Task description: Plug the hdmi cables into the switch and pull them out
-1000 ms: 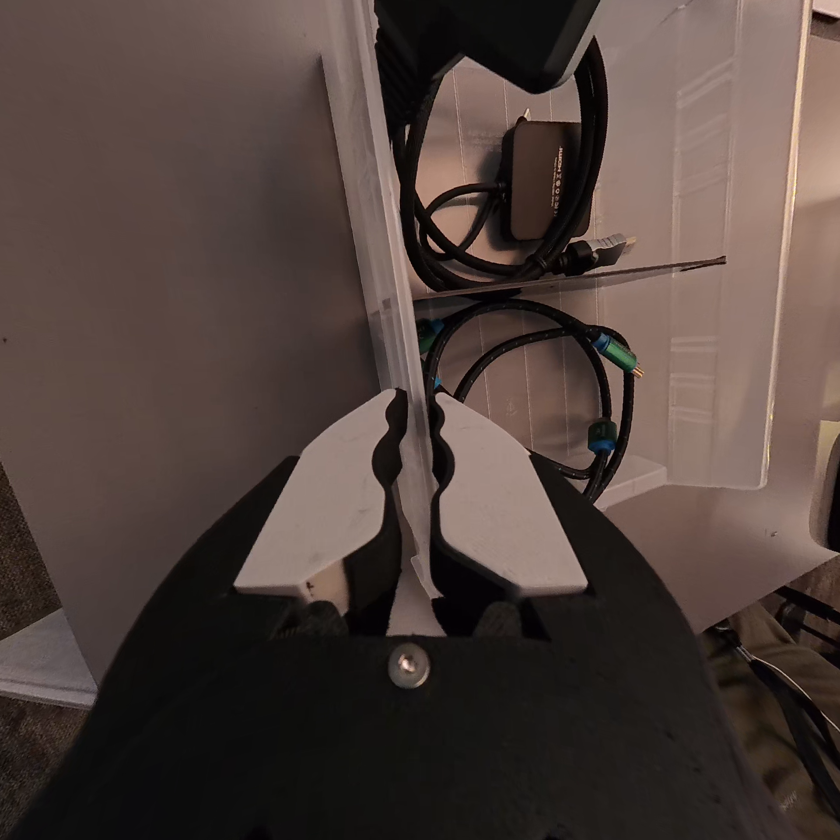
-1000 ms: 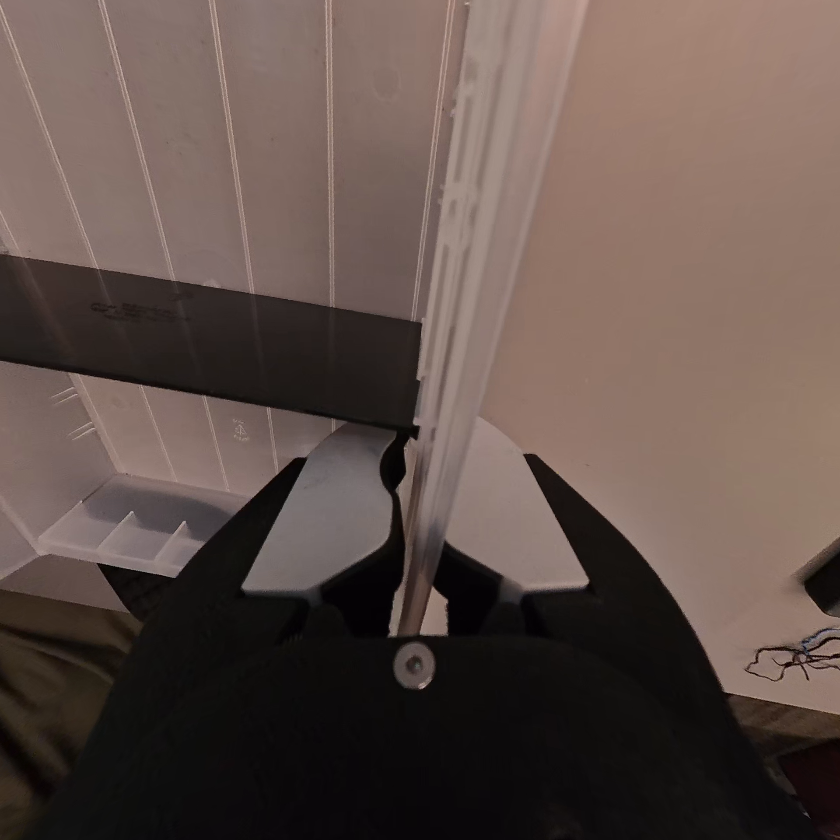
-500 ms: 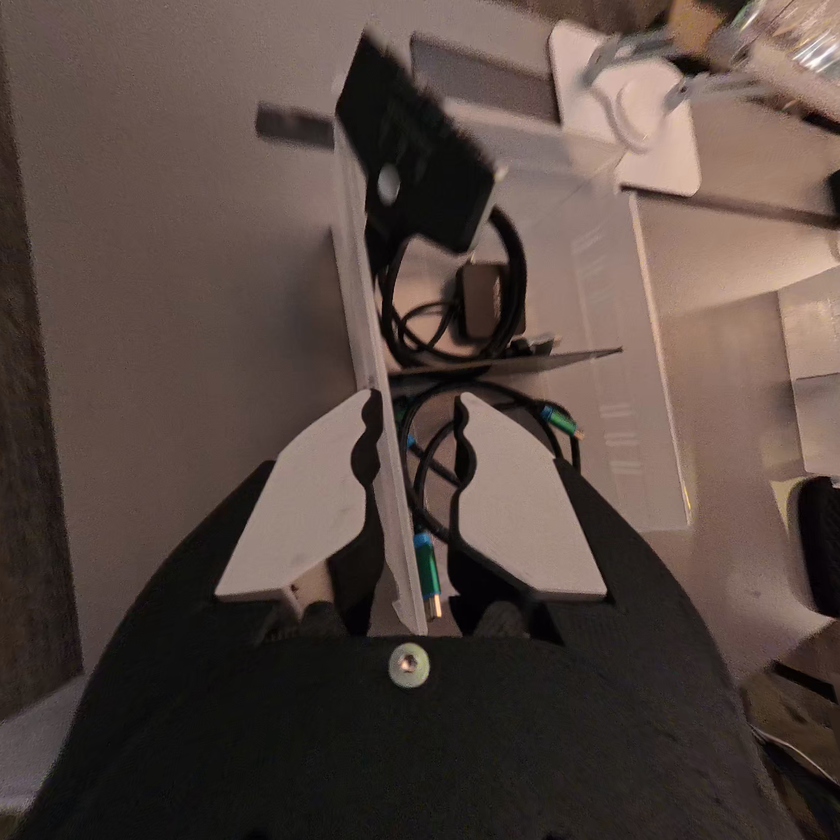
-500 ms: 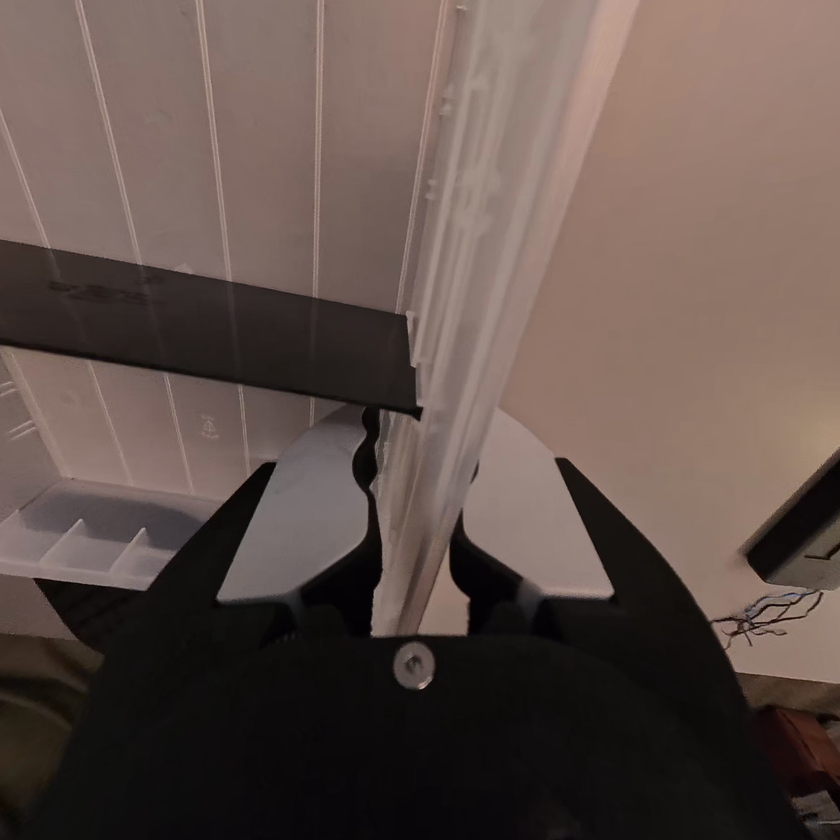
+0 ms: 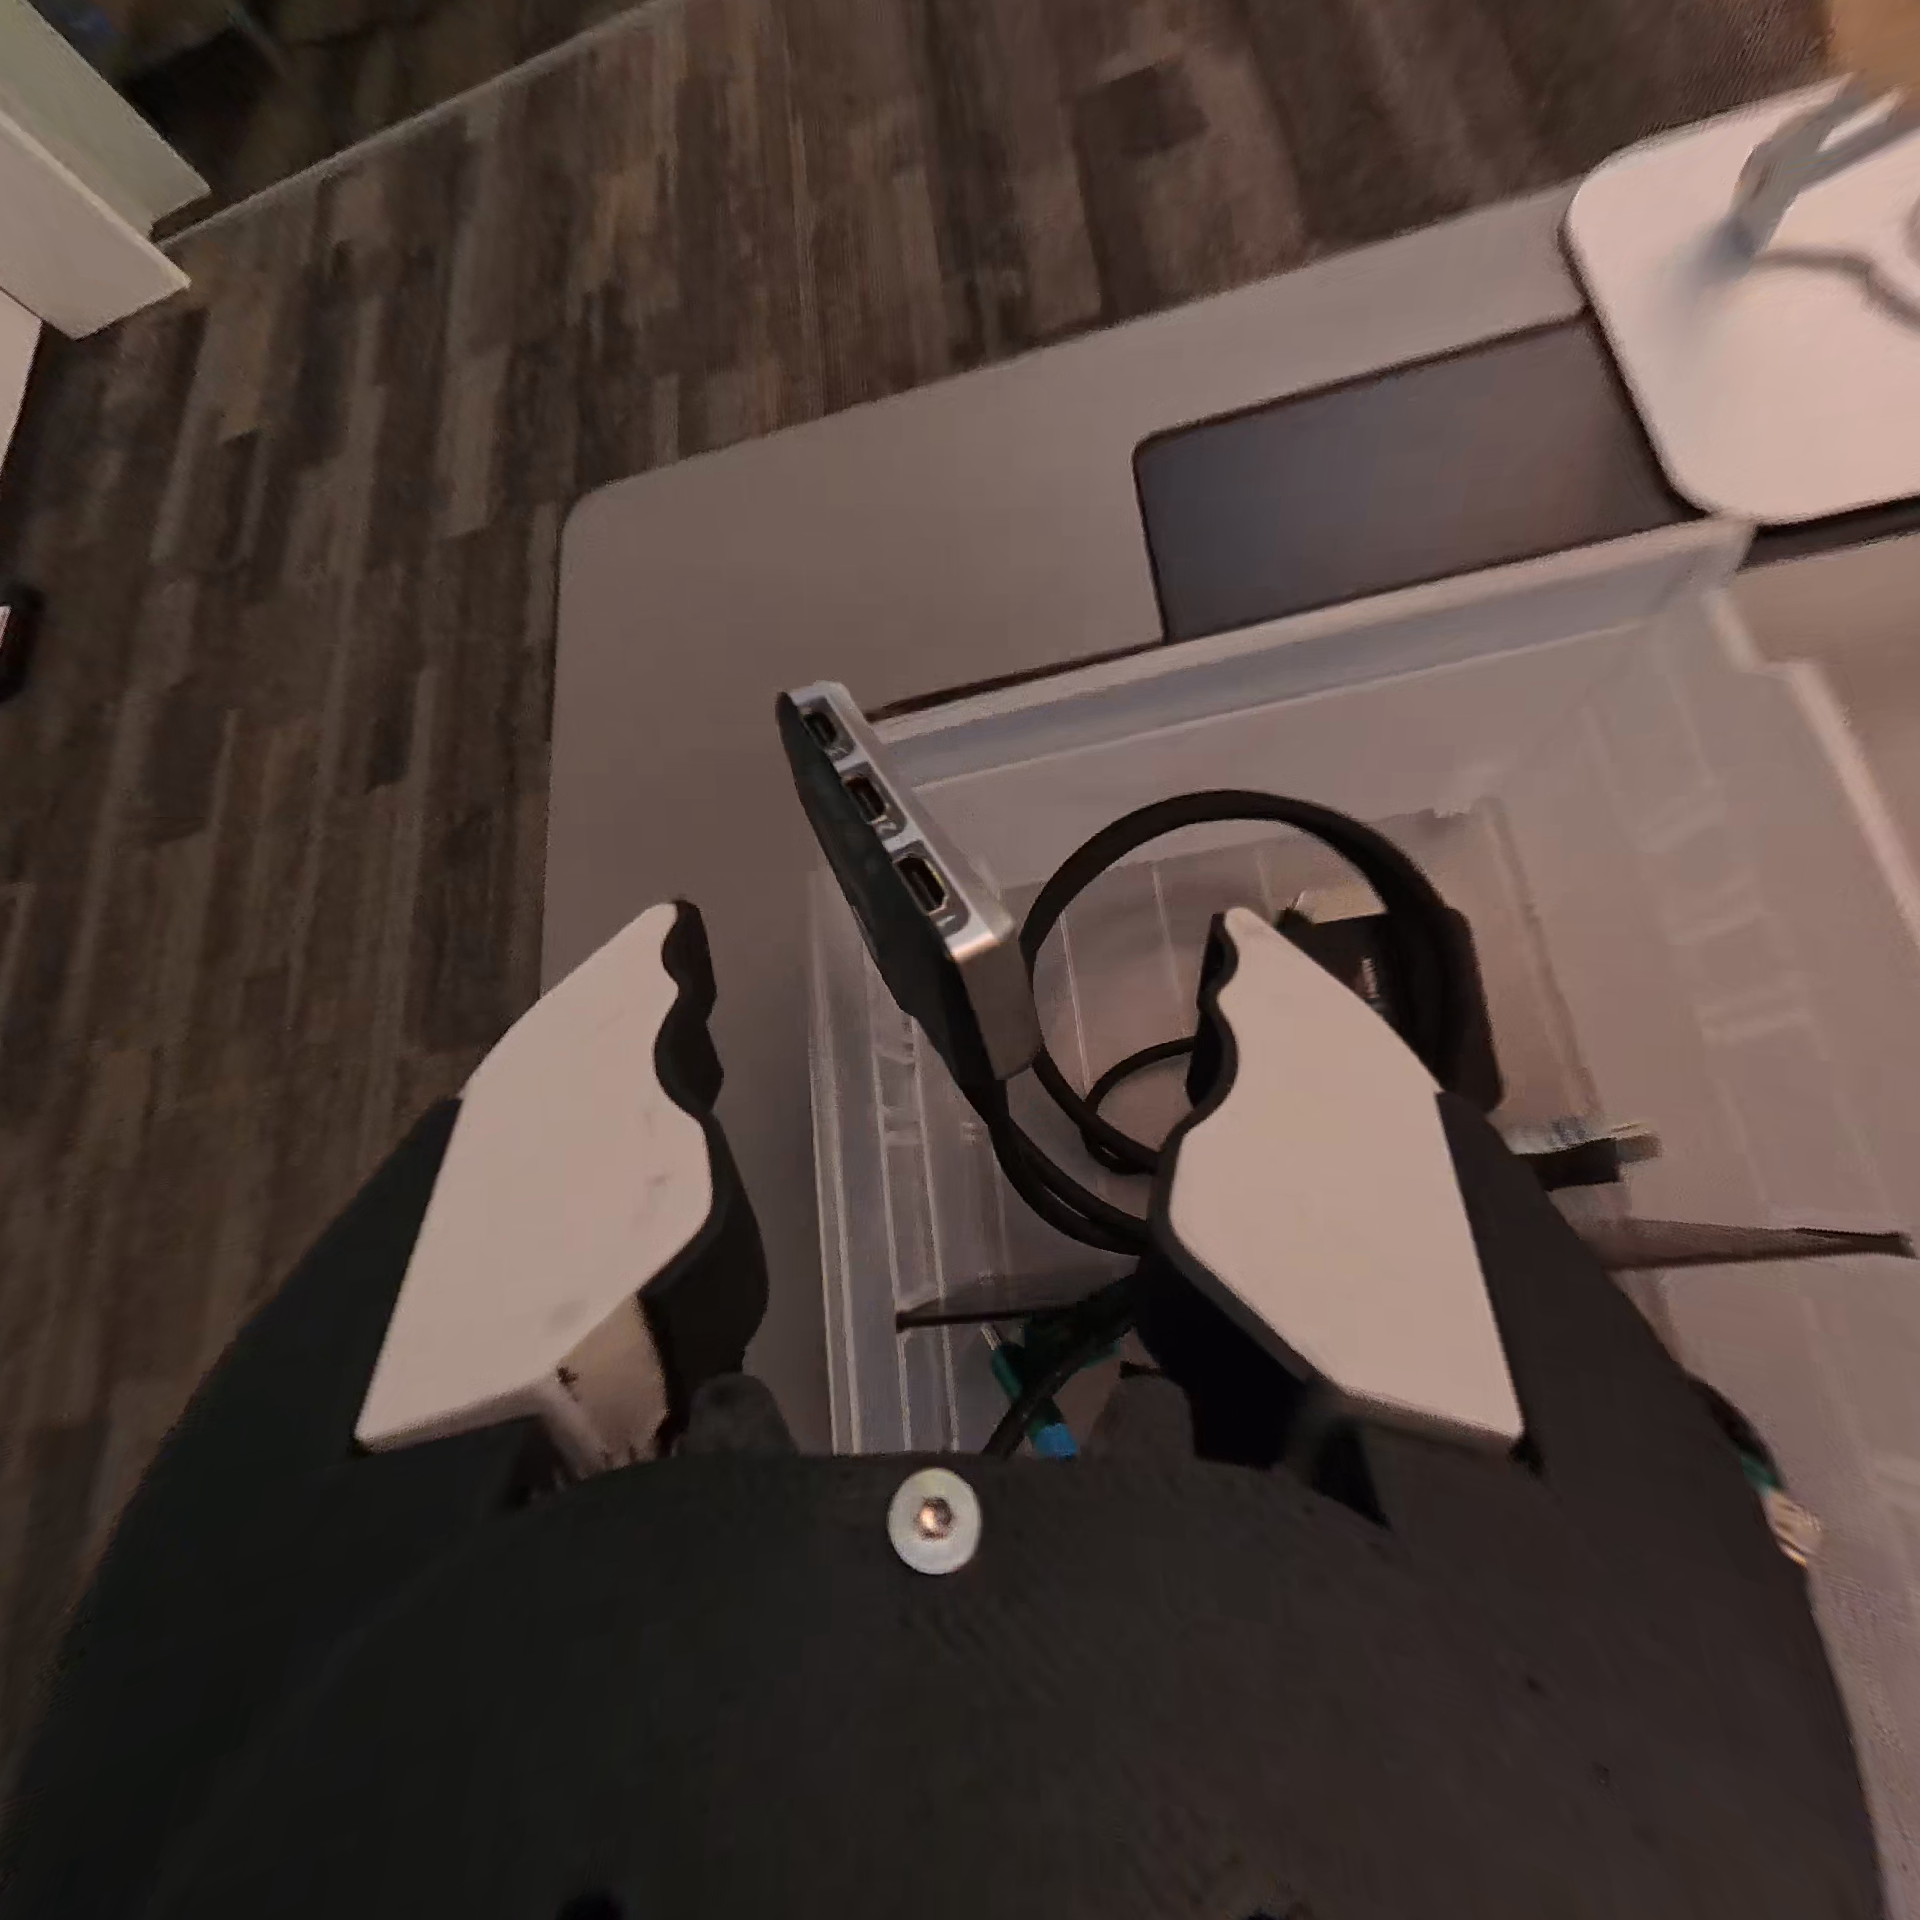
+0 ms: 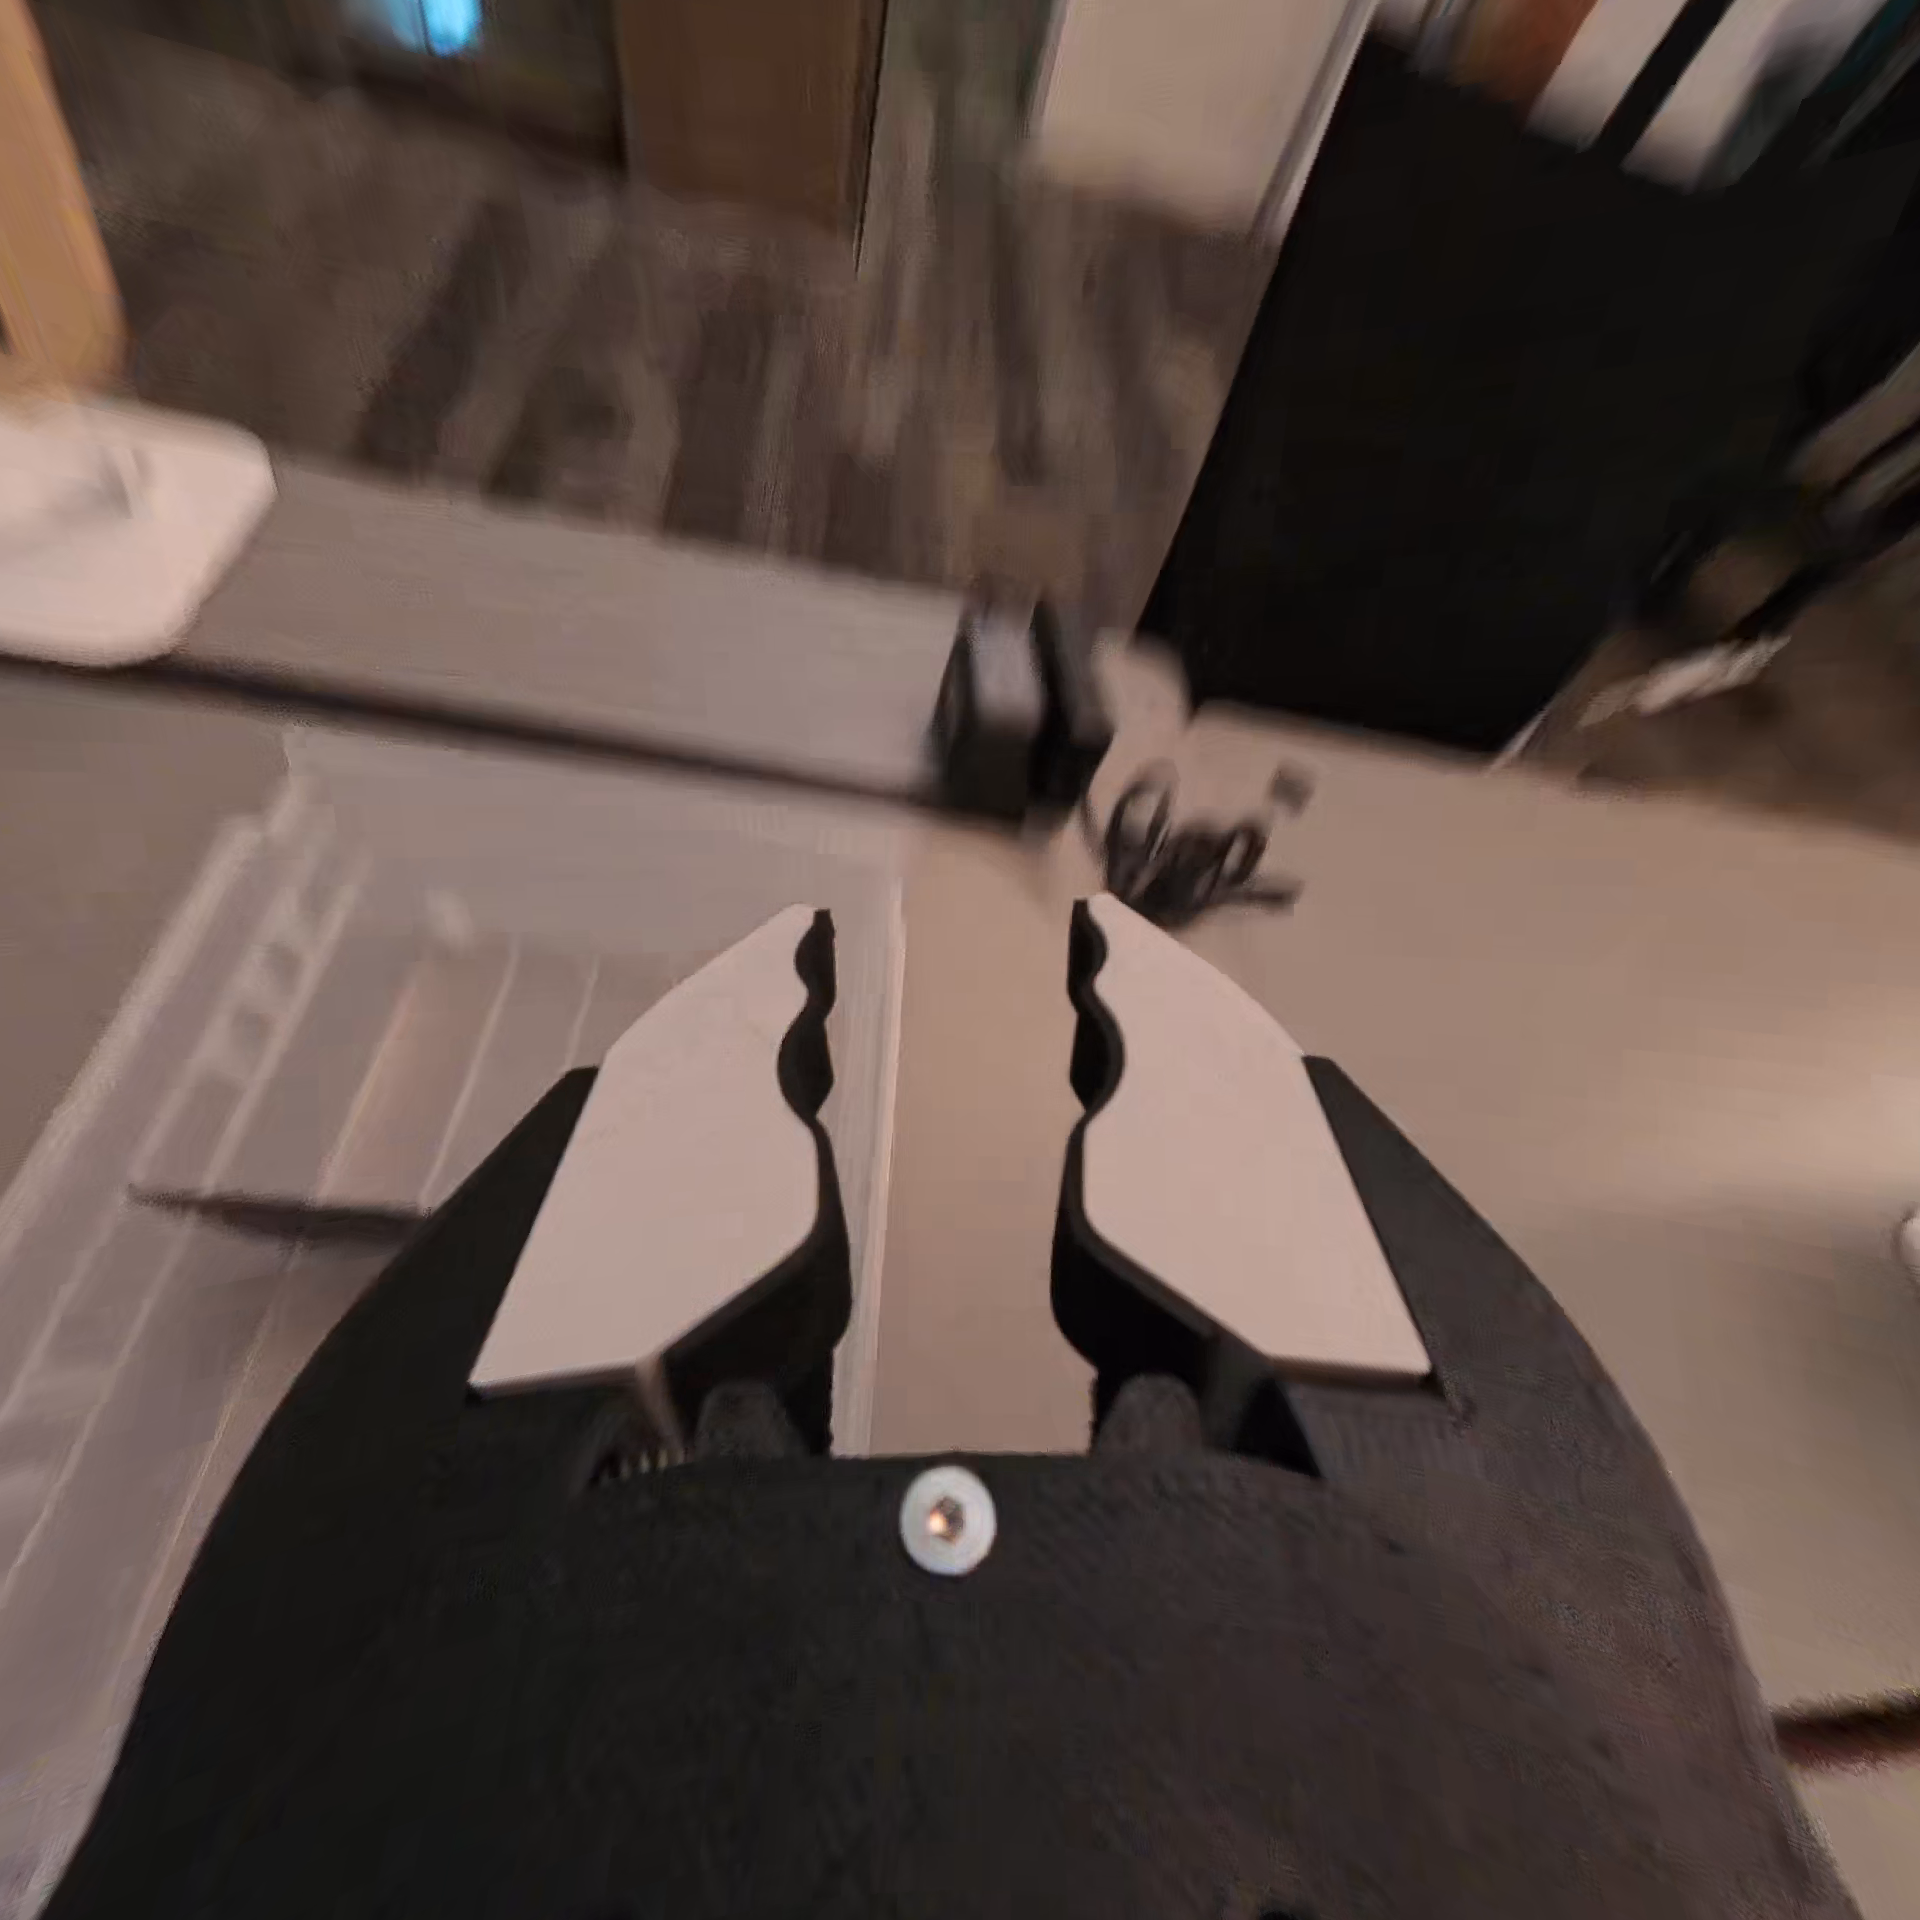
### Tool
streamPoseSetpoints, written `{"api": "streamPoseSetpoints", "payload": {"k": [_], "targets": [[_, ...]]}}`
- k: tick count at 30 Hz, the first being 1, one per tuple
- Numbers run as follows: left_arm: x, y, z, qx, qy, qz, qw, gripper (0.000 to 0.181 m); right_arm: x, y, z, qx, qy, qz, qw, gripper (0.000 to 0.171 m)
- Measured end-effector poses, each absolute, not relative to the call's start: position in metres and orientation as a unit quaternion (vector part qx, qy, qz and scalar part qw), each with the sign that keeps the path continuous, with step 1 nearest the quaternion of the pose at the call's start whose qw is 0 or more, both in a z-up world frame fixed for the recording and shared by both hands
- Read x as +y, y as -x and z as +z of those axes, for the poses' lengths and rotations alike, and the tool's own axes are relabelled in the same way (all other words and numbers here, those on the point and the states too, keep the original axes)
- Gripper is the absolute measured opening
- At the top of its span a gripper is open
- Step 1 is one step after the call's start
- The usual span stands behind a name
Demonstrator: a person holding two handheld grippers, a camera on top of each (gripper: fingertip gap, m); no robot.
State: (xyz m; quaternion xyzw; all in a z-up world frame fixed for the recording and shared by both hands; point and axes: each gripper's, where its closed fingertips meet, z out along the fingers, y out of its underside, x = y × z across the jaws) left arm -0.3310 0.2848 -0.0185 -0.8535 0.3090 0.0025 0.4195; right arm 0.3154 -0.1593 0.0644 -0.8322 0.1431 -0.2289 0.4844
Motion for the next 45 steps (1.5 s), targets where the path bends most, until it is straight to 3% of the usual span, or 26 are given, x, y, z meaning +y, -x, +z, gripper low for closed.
{"api": "streamPoseSetpoints", "payload": {"k": [4,6,9,17,25,29,33,37,40,45], "targets": [[0.298,0.342,-0.05,0.313,0.869,0.073,0.377,0.075,-0.161,-0.259,0.155,0.063,0.674,-0.335,0.656,0.055],[0.302,0.343,-0.06,0.313,0.873,0.081,0.366,0.068,-0.163,-0.221,0.187,0.019,0.598,-0.358,0.717,0.051],[0.306,0.34,-0.064,0.317,0.867,0.077,0.377,0.042,-0.153,-0.174,0.212,-0.016,0.554,-0.342,0.759,0.046],[0.303,0.334,-0.027,0.316,0.834,0.062,0.449,0.027,-0.126,-0.111,0.228,-0.054,0.51,-0.234,0.826,0.038],[0.259,0.324,0.089,0.307,0.72,0.093,0.616,0.025,-0.111,-0.126,0.201,-0.058,0.559,-0.239,0.792,0.037],[0.205,0.321,0.161,0.293,0.628,0.11,0.712,0.024,-0.107,-0.12,0.196,-0.064,0.569,-0.218,0.79,0.037],[0.137,0.298,0.2,0.334,0.569,0.052,0.749,0.023,-0.096,-0.112,0.185,-0.089,0.592,-0.239,0.764,0.037],[0.073,0.238,0.201,0.431,0.514,-0.088,0.736,0.024,-0.08,-0.092,0.171,-0.126,0.613,-0.225,0.746,0.037],[0.038,0.18,0.173,0.52,0.486,-0.174,0.681,0.024,-0.065,-0.079,0.155,-0.157,0.635,-0.215,0.725,0.037],[0.037,0.101,0.088,0.63,0.457,-0.076,0.623,0.025,-0.047,-0.076,0.125,-0.191,0.673,-0.223,0.679,0.038]]}}
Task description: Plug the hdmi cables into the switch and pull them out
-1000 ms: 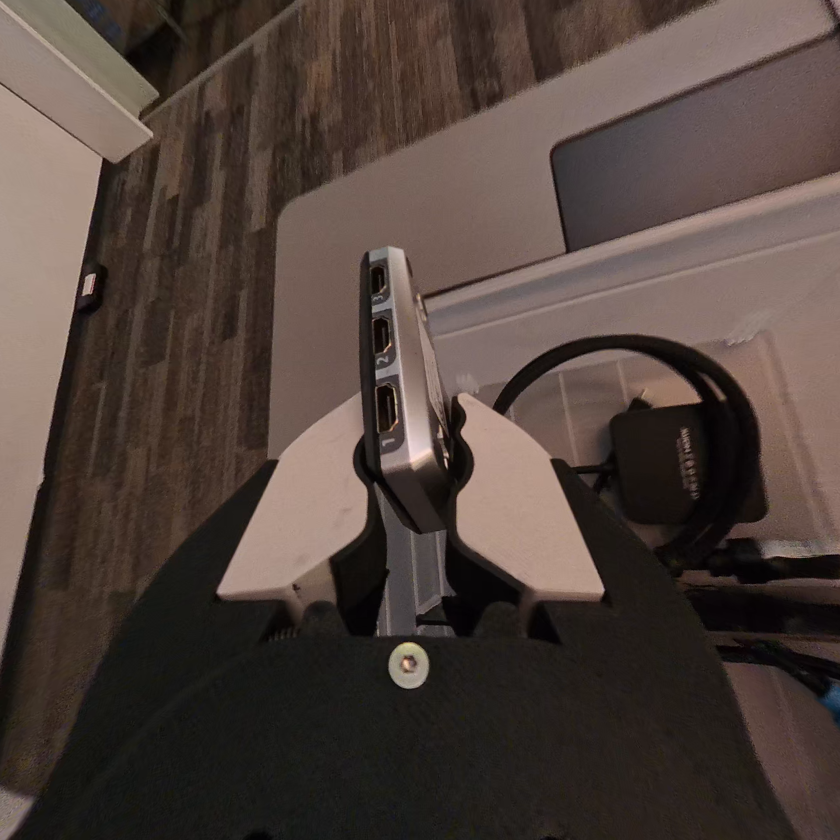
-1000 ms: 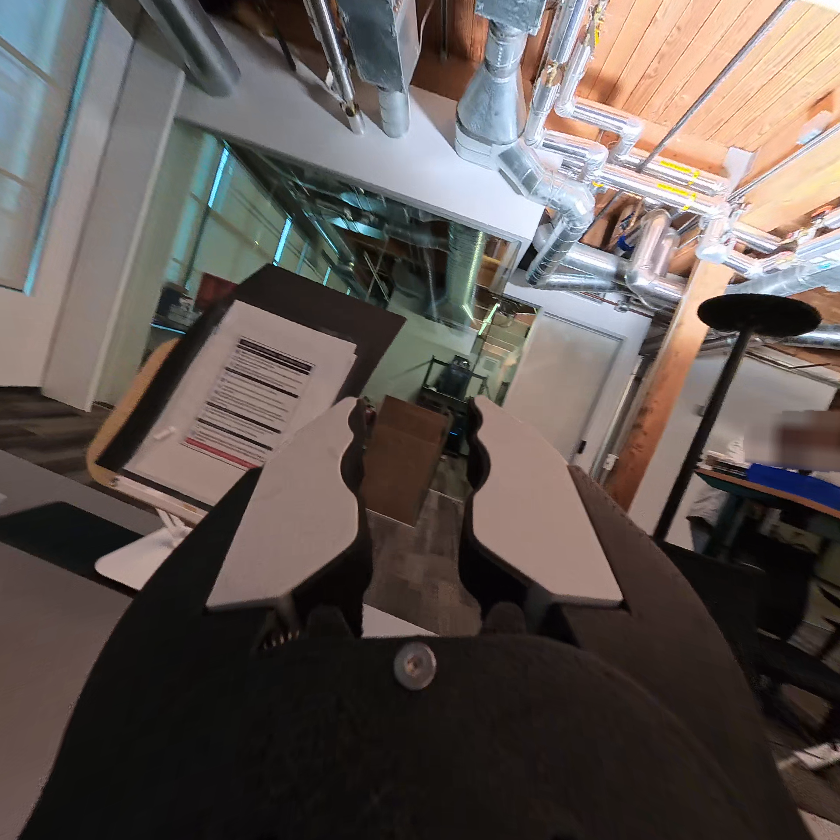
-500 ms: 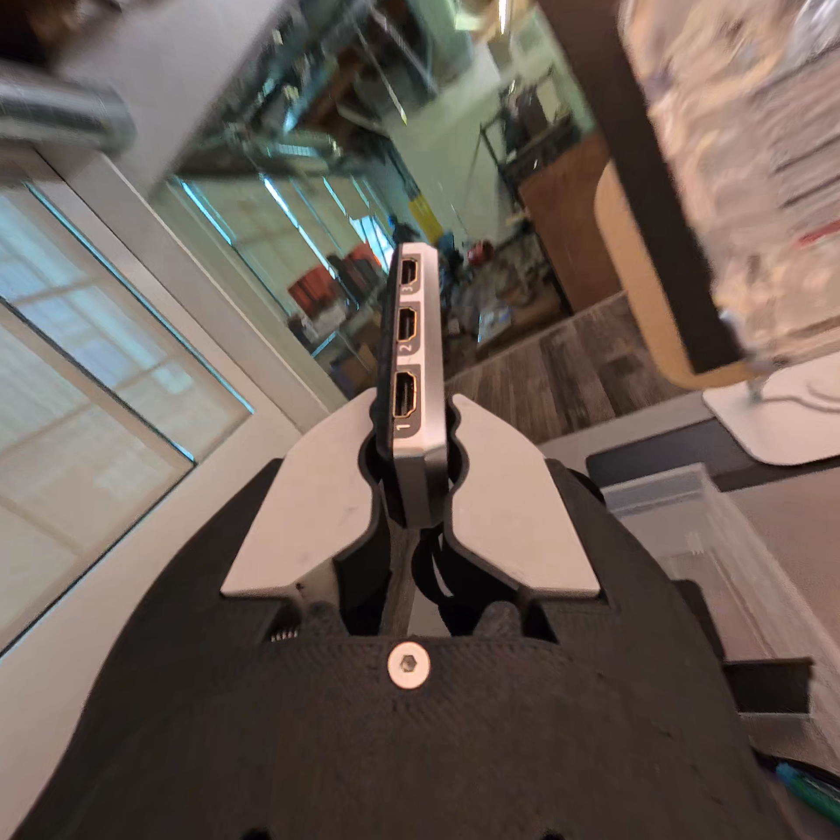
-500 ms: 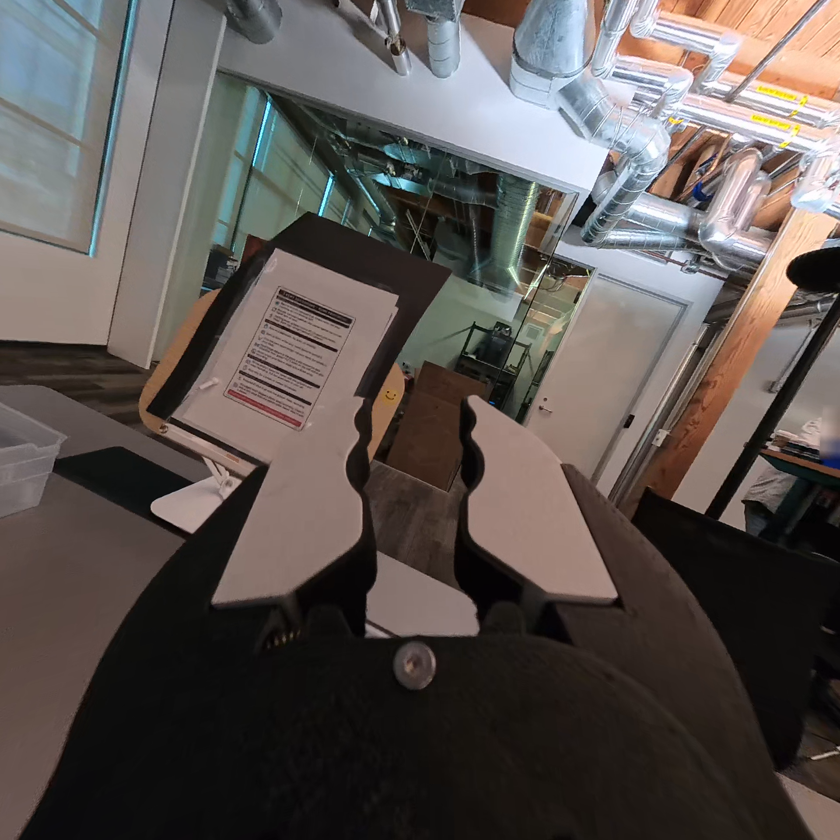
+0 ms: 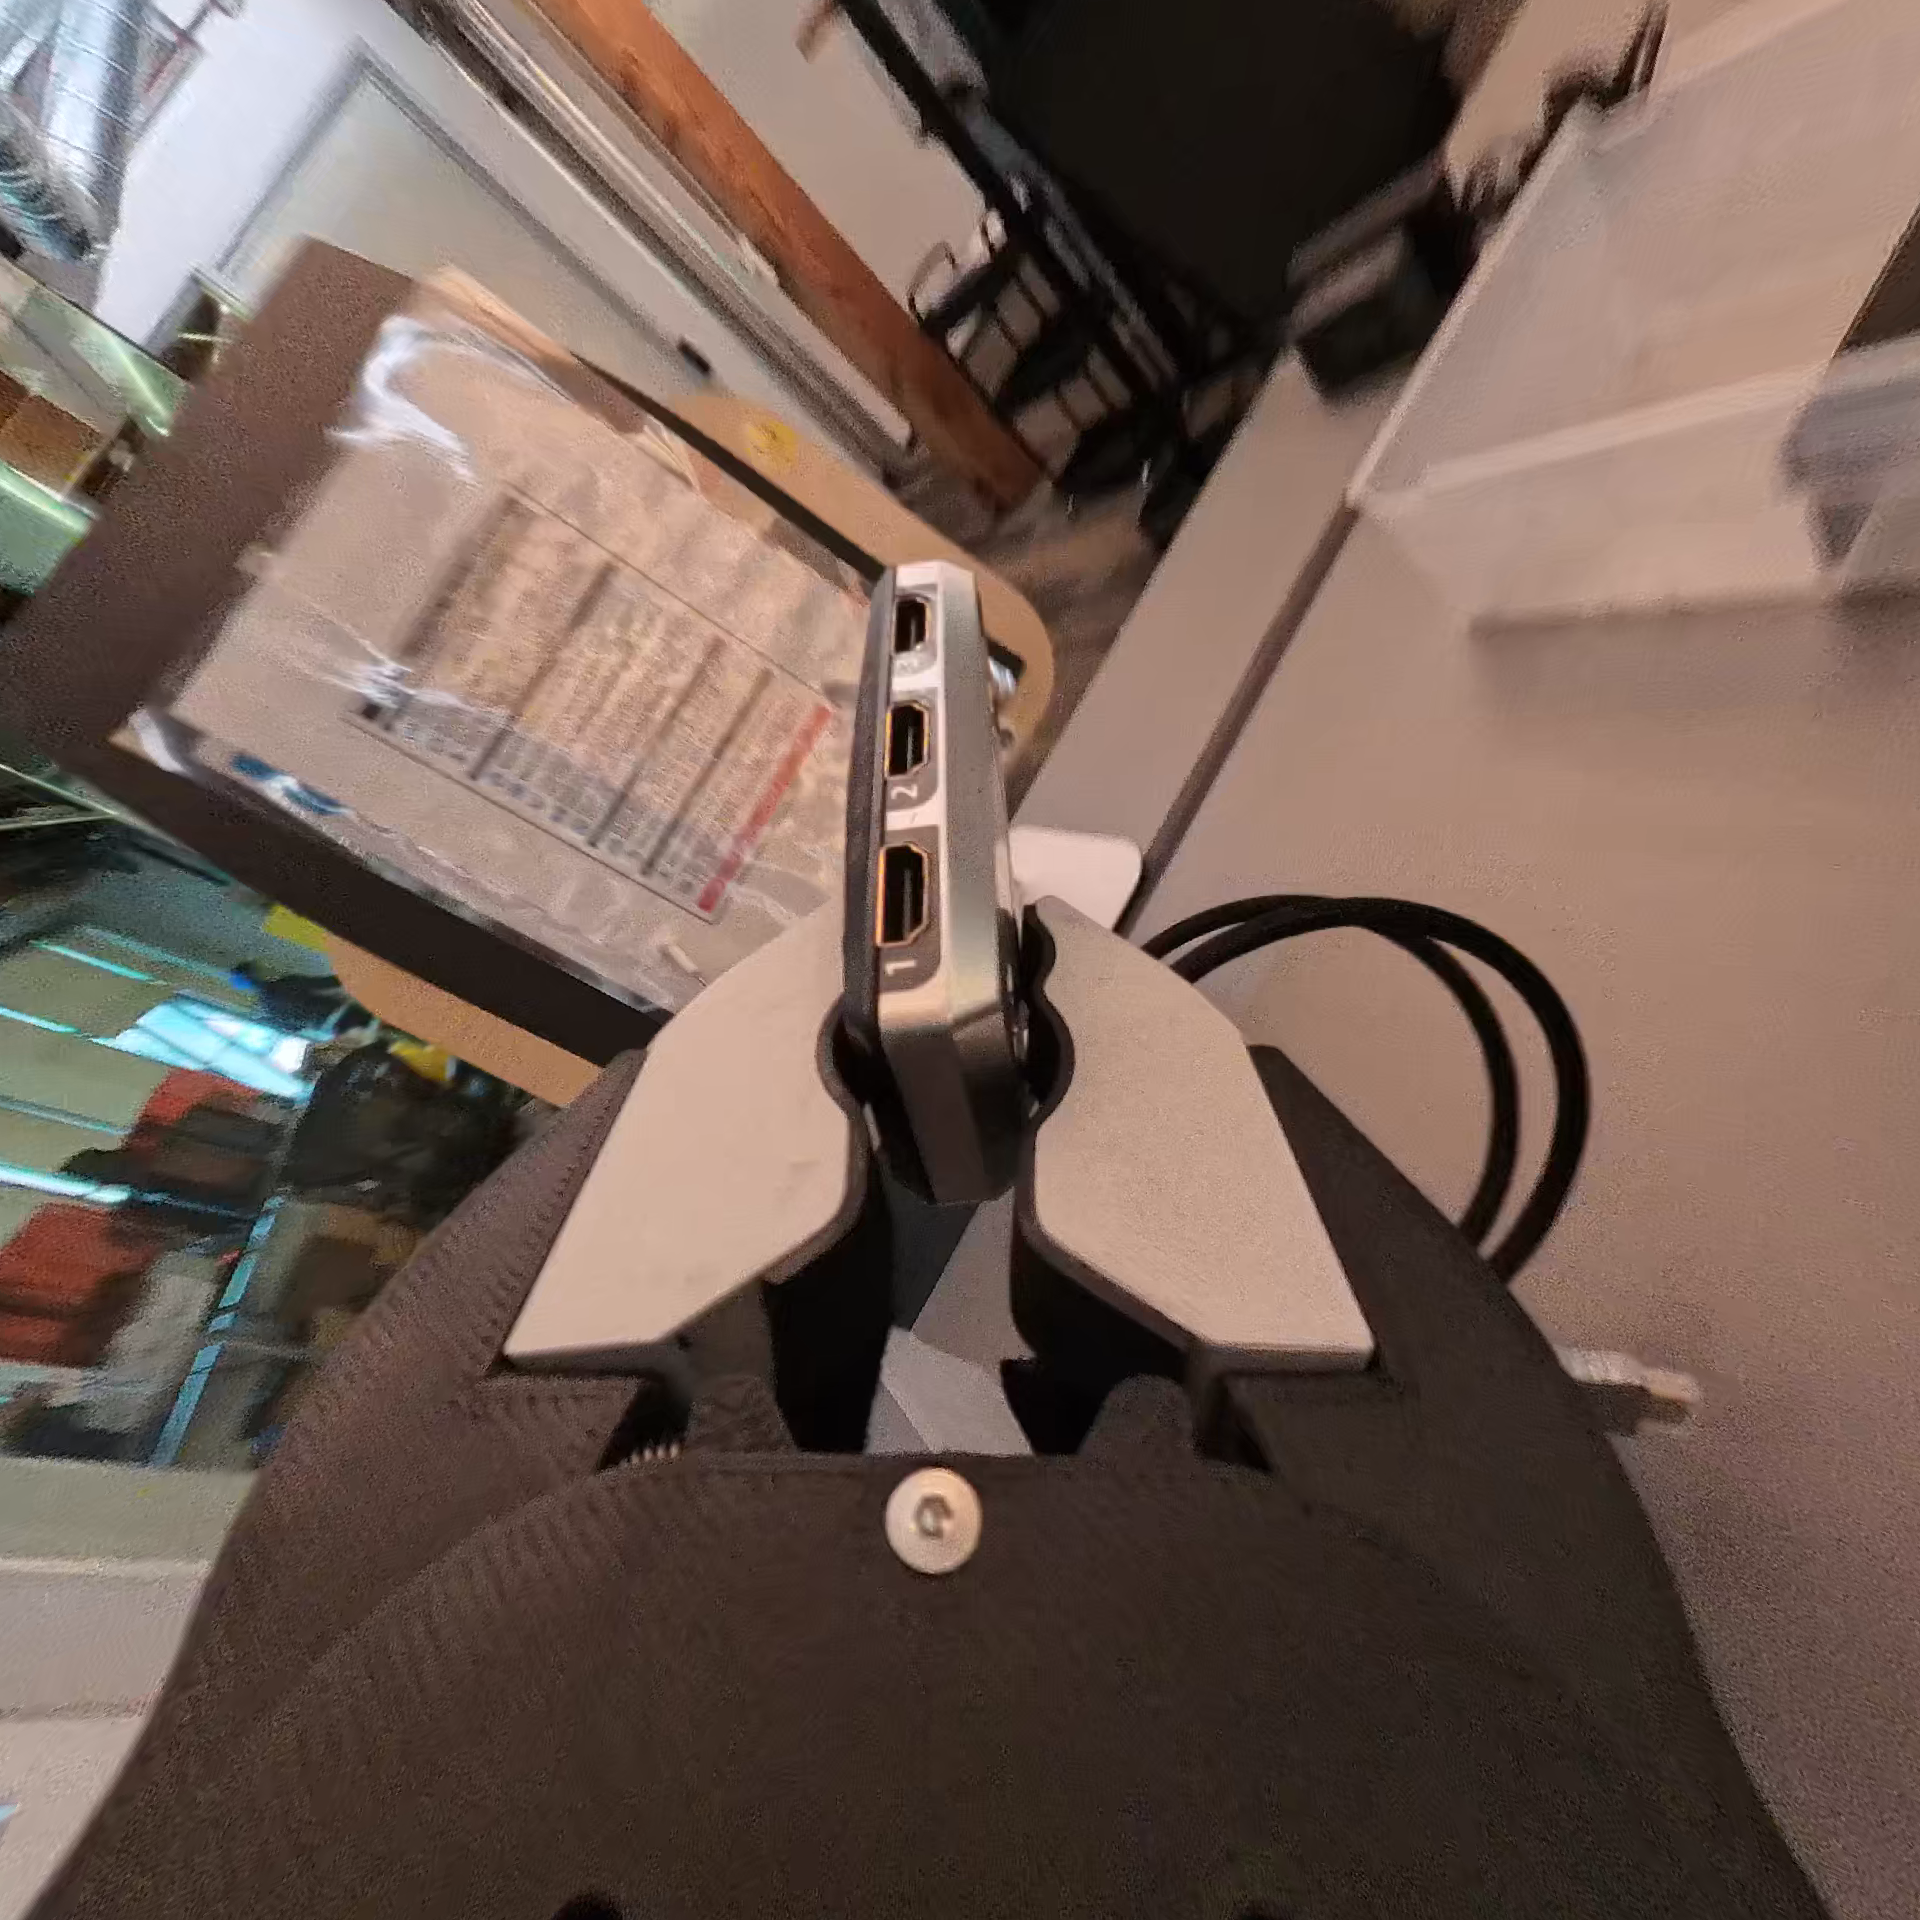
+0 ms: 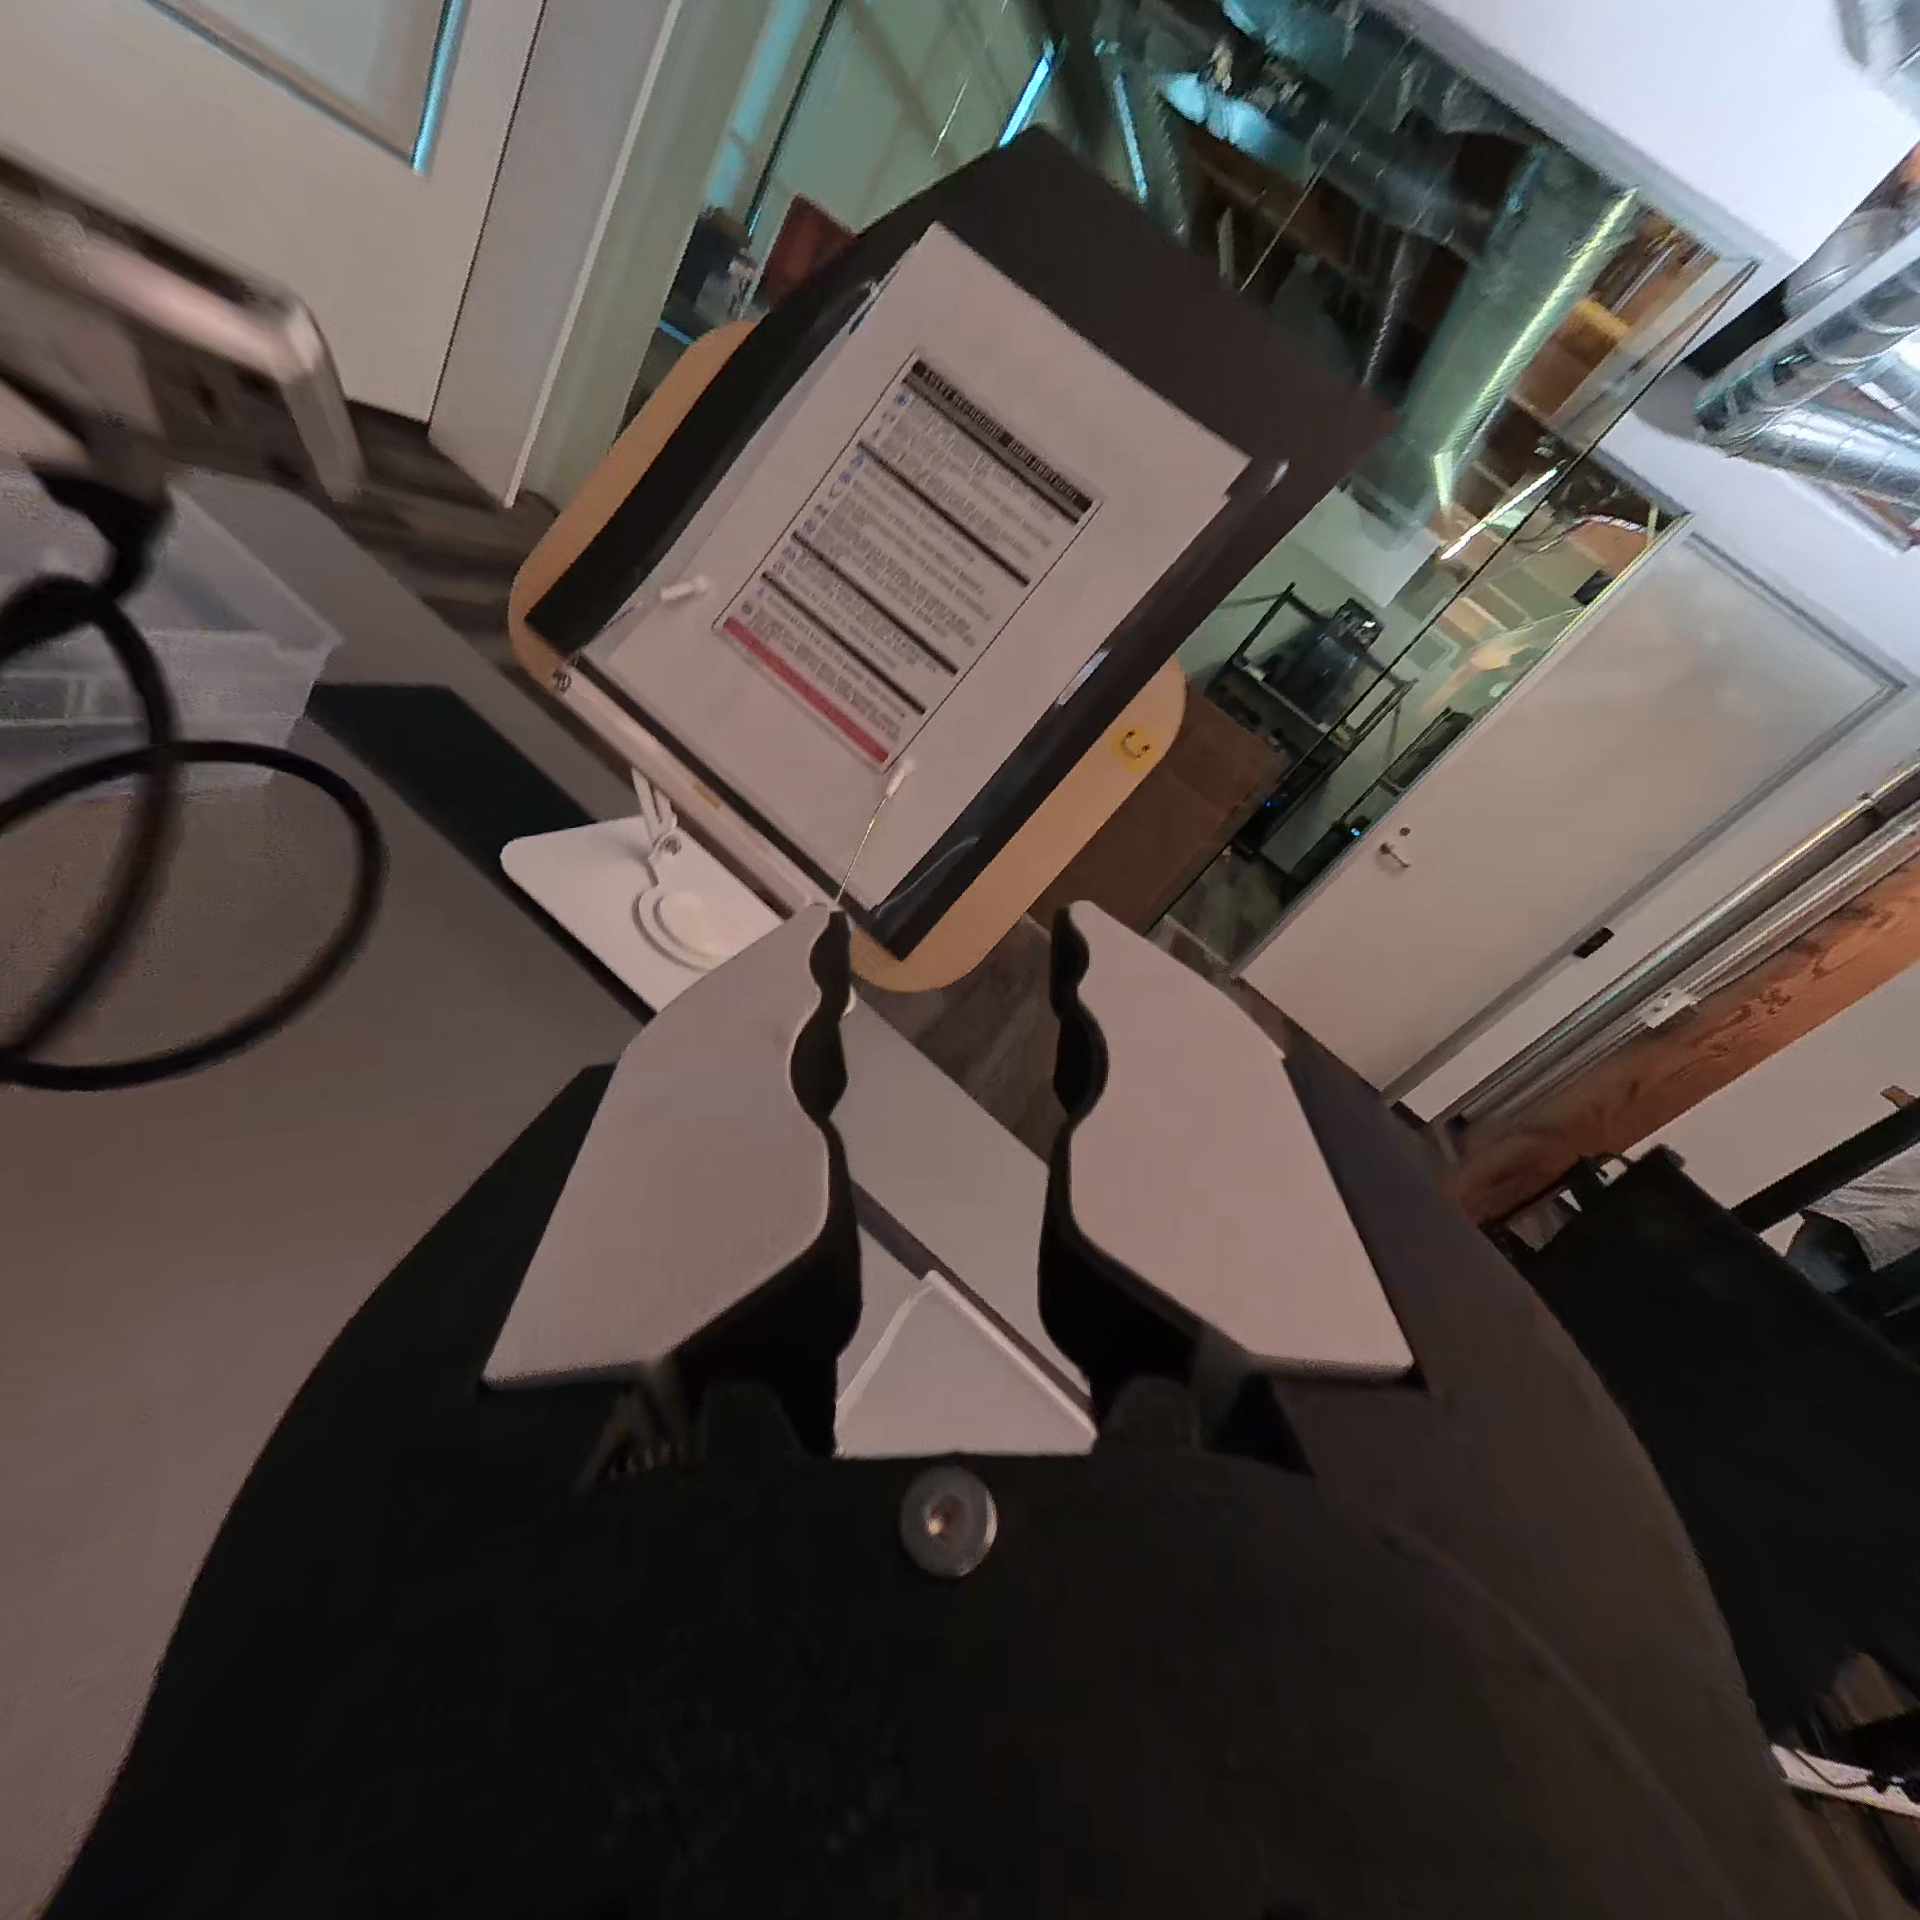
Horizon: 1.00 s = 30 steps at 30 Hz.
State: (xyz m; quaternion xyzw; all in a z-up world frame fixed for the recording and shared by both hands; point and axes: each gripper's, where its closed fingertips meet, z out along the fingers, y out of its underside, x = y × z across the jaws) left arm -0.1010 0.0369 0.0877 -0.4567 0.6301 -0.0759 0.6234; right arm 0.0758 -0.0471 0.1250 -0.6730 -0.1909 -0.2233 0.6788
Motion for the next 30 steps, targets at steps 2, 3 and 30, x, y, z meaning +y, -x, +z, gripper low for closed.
{"api": "streamPoseSetpoints", "payload": {"k": [2,3,30], "targets": [[0.041,0.081,0.049,0.665,0.451,-0.021,0.595,0.025,-0.043,-0.075,0.116,-0.197,0.683,-0.213,0.67,0.036],[0.041,0.073,0.033,0.681,0.439,0.001,0.586,0.025,-0.041,-0.074,0.113,-0.201,0.683,-0.212,0.67,0.034],[-0.02,0.04,-0.108,0.811,0.468,-0.053,0.347,0.077,-0.069,-0.113,0.135,-0.175,0.665,-0.275,0.672,0.03]]}}
